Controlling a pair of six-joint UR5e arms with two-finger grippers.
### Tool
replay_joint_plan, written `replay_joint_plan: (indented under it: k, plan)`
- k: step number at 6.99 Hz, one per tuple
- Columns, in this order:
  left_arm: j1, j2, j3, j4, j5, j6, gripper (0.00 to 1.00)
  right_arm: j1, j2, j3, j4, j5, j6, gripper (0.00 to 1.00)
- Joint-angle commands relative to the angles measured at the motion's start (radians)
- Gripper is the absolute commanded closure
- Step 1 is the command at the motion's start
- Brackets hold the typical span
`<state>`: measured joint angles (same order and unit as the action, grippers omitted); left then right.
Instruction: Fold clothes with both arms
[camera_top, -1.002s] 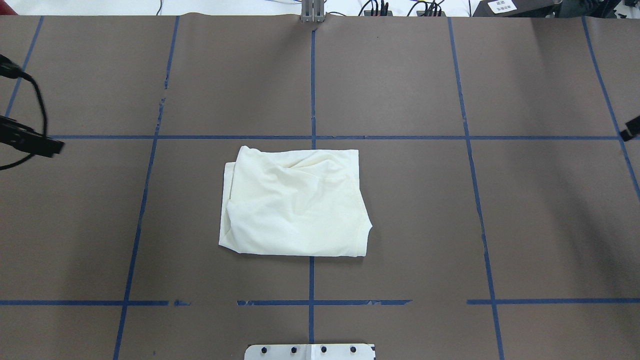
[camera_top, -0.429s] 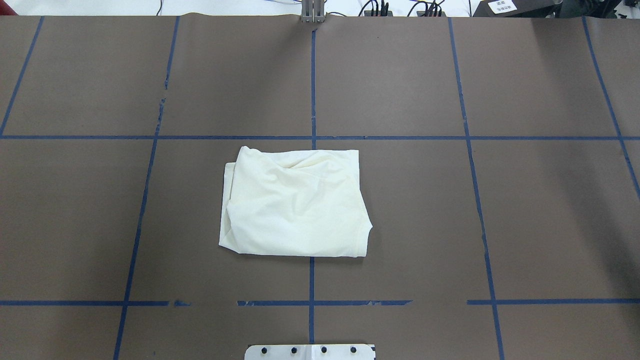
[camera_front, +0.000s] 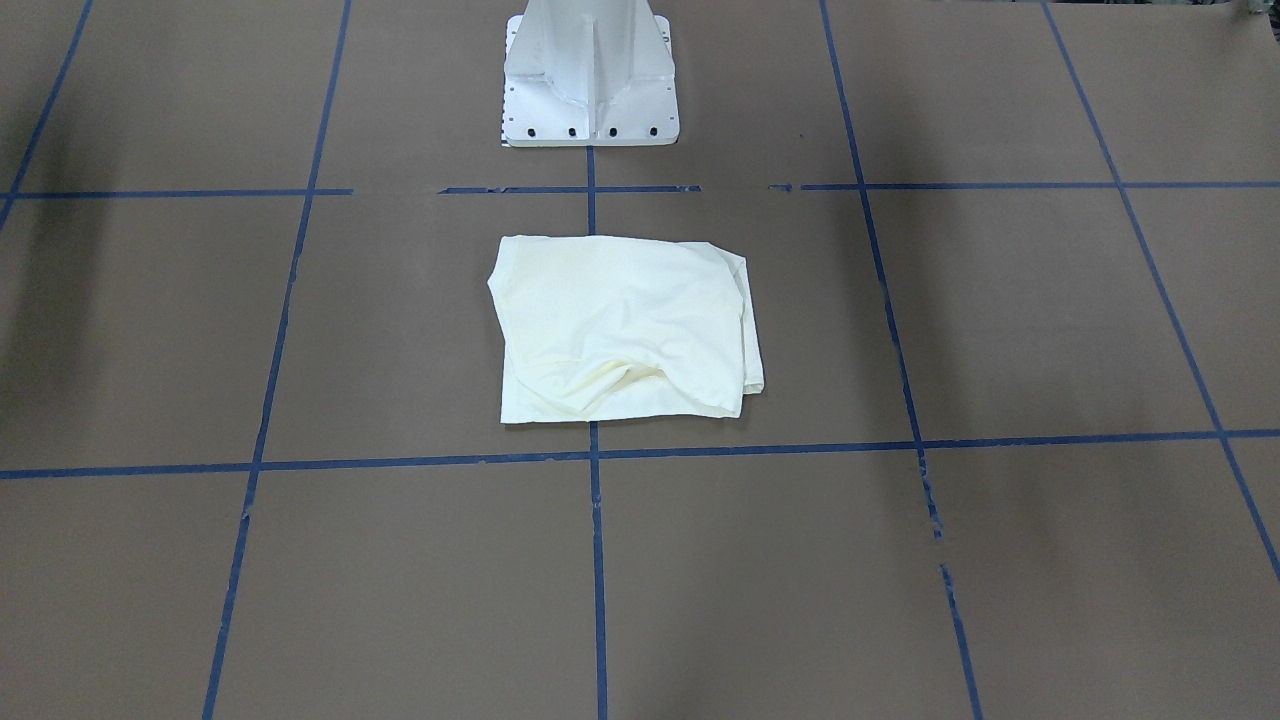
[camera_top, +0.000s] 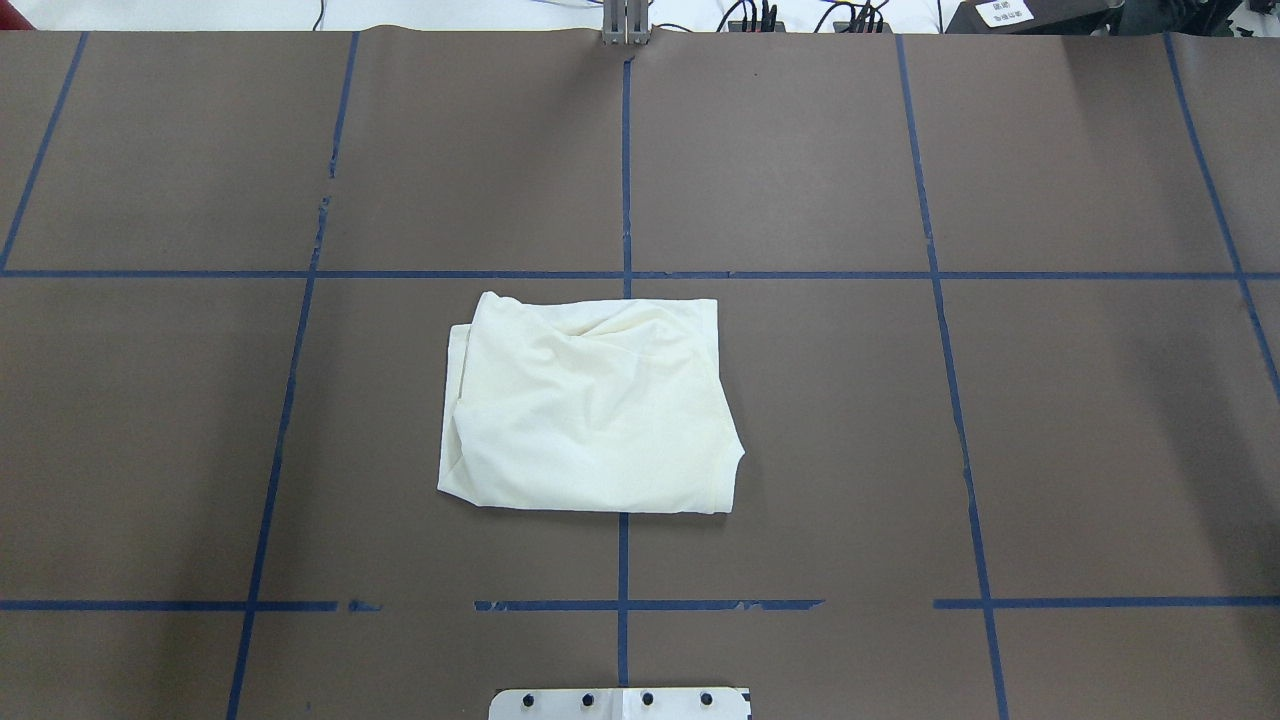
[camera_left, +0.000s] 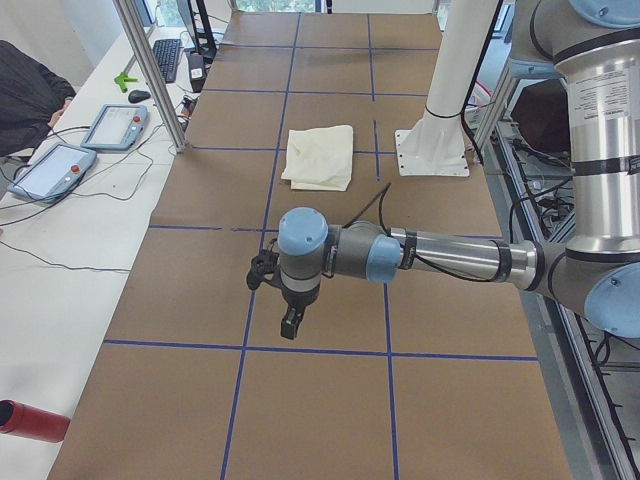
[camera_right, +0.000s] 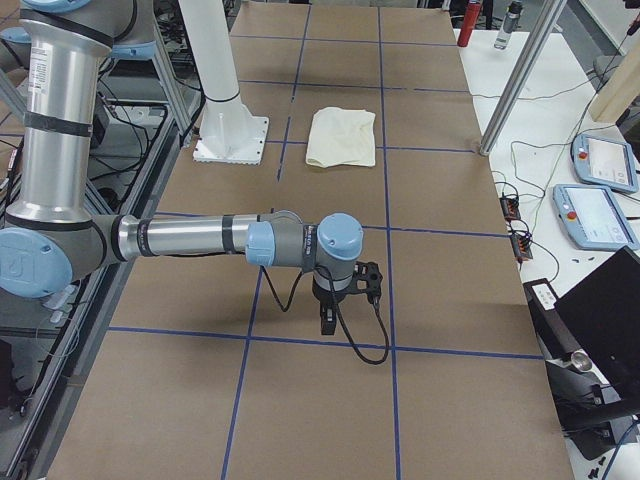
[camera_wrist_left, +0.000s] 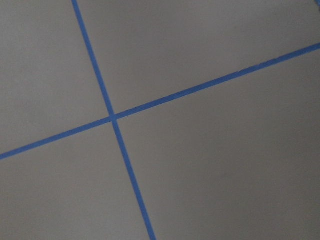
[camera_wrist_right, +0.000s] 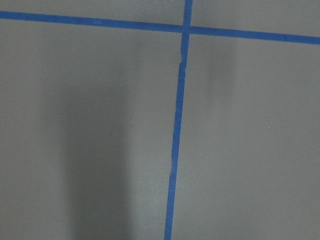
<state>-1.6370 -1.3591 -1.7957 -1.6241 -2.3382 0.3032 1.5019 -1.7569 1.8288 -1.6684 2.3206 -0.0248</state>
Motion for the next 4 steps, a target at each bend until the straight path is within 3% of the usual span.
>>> replay_joint_plan:
  k: [1, 4]
  plan:
    - [-0.057, 0.043, 0.016, 0.0, -0.024, 0.071, 0.0, 0.015, -0.013, -0.003, 0.001, 0.005, 0.002, 0.0]
    - [-0.05, 0.044, 0.049, -0.03, -0.007, 0.07, 0.0, 0.015, -0.021, 0.001, 0.001, -0.05, 0.012, 0.0]
